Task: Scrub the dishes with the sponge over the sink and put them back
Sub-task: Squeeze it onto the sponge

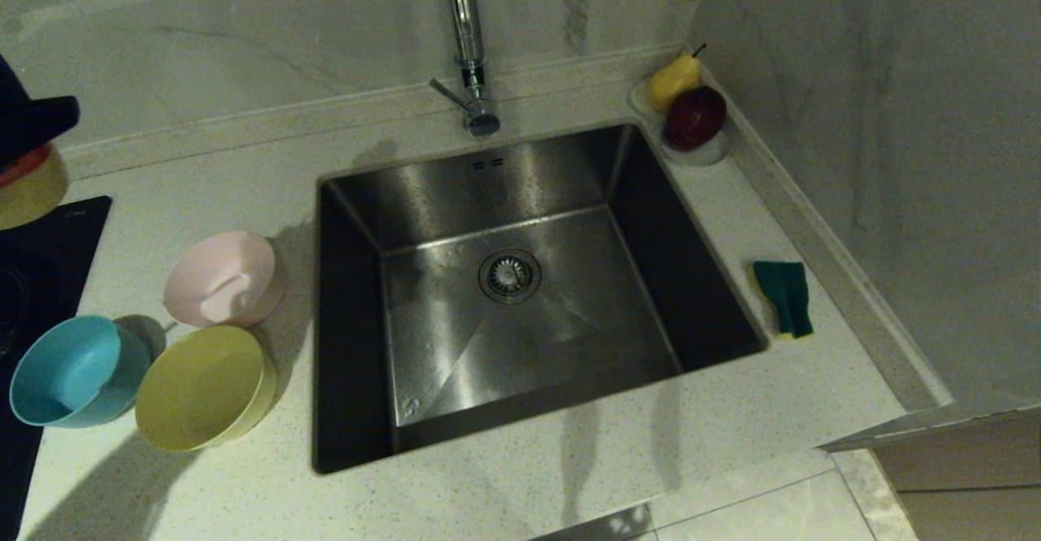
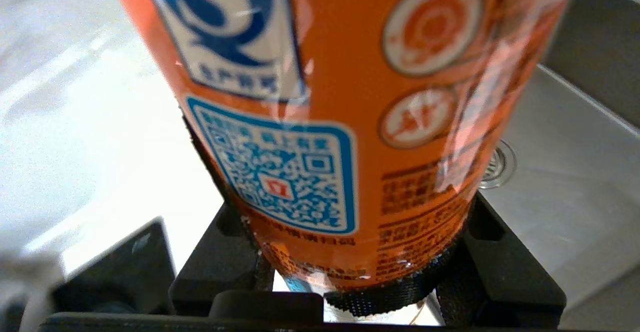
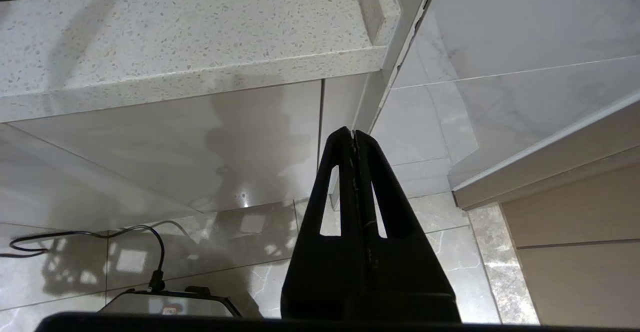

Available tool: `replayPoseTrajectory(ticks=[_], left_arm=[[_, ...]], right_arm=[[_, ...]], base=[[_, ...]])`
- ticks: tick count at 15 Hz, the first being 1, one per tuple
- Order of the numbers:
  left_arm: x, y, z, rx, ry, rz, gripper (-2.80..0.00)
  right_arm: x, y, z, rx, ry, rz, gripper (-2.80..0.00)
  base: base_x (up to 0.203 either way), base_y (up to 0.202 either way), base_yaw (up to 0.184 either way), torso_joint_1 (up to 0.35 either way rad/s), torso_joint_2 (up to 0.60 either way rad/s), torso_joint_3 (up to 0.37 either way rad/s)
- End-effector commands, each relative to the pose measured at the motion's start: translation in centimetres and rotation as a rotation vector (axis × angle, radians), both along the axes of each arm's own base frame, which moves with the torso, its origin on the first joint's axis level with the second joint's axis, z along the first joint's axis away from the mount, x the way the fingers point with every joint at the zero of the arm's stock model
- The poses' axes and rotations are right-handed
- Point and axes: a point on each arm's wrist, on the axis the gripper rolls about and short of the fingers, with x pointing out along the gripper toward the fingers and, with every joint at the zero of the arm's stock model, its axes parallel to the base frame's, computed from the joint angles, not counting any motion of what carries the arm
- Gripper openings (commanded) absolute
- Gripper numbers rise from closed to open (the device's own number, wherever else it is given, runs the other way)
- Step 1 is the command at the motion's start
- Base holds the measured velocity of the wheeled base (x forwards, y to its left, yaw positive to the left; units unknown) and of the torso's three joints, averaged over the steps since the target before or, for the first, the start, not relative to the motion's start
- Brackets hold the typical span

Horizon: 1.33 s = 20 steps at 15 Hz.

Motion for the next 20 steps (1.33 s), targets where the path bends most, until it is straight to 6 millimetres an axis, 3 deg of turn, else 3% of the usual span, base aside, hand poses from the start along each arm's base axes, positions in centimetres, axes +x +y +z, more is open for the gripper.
replayPoseTrajectory(ticks=[1,6,10,14,20], left_arm=[[2.8,-1.8,-0.1,0.062,0.048,-0.032,-2.8],[7.2,-5.3,1.3,0.224,0.042,-0.072,-2.8],[9.0,-8.2,1.4,0.327,0.043,-0.088,-2.8],[10.8,-9.9,1.5,0.45,-0.003,-0.061,-2.8],[12.7,-15.5,1.2,0.565,-0.07,-0.08,-2.8]], right_arm=[[0.0,0.0,0.0,-0.002,0.001,0.0,-2.8],[0.0,0.0,0.0,-0.001,0.002,0.0,-2.8],[0.0,0.0,0.0,-0.001,0.002,0.0,-2.8],[0.0,0.0,0.0,-0.001,0.001,0.0,-2.8],[0.0,0.0,0.0,-0.001,0.001,0.0,-2.8]], base=[[0.0,0.0,0.0,0.0,0.0,0.0],[0.0,0.0,0.0,0.0,0.0,0.0],[0.0,0.0,0.0,0.0,0.0,0.0],[0.0,0.0,0.0,0.0,0.0,0.0],[0.0,0.0,0.0,0.0,0.0,0.0]])
